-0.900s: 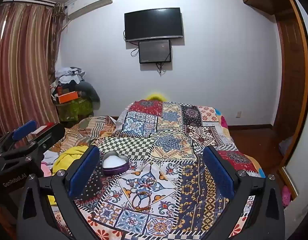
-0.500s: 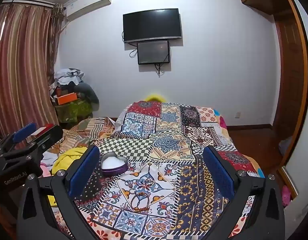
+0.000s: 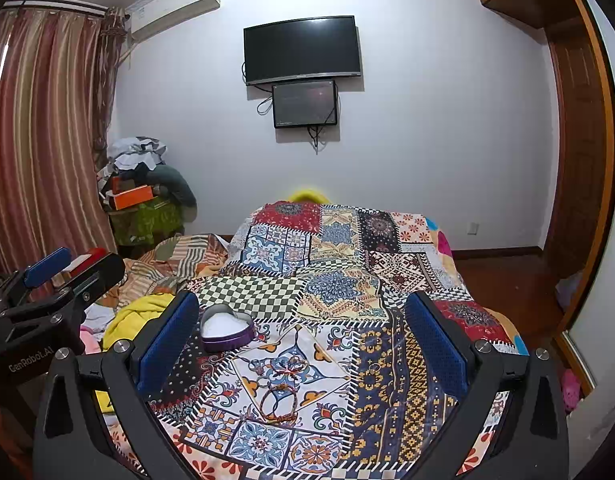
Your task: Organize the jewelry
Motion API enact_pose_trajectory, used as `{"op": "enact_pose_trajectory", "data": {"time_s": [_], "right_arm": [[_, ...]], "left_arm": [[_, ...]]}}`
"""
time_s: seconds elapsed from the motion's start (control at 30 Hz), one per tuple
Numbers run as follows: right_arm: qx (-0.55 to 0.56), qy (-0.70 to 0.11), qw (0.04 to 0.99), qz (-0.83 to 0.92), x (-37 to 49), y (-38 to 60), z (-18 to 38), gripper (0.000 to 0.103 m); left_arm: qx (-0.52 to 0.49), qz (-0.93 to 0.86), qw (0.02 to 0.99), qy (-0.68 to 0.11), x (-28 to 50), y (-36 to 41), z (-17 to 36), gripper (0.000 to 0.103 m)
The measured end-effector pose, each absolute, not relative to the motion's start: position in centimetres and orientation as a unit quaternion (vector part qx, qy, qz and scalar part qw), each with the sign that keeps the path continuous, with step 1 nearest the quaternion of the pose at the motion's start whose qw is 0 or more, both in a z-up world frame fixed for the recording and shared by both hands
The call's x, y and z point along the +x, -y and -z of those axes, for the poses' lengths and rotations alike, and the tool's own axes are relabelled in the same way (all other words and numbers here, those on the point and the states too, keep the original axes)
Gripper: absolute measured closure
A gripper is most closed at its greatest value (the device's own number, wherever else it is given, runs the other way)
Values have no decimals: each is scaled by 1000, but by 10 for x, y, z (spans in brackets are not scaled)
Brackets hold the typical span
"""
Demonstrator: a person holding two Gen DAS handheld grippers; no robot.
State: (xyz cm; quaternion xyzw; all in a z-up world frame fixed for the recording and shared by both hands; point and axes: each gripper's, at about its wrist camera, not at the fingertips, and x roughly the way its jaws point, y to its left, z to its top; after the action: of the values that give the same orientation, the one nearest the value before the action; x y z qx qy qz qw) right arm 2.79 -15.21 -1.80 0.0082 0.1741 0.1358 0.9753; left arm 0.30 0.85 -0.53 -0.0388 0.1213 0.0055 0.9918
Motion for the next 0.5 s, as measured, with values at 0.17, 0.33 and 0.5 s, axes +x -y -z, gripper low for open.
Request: {"op": "enact_pose_trajectory", "data": {"time_s": [0.17, 0.33, 0.5], "right_arm": [[8, -175, 975, -136, 29, 153, 19, 1], [9, -176, 975, -135, 30, 154, 19, 1], [10, -176, 975, -135, 29, 154, 19, 1]], "left_arm": [[-37, -6, 992, -123, 4, -4, 6, 0], [-37, -5, 992, -124, 5, -3, 5, 0], [-37, -5, 992, -124, 4, -2, 7, 0]]}}
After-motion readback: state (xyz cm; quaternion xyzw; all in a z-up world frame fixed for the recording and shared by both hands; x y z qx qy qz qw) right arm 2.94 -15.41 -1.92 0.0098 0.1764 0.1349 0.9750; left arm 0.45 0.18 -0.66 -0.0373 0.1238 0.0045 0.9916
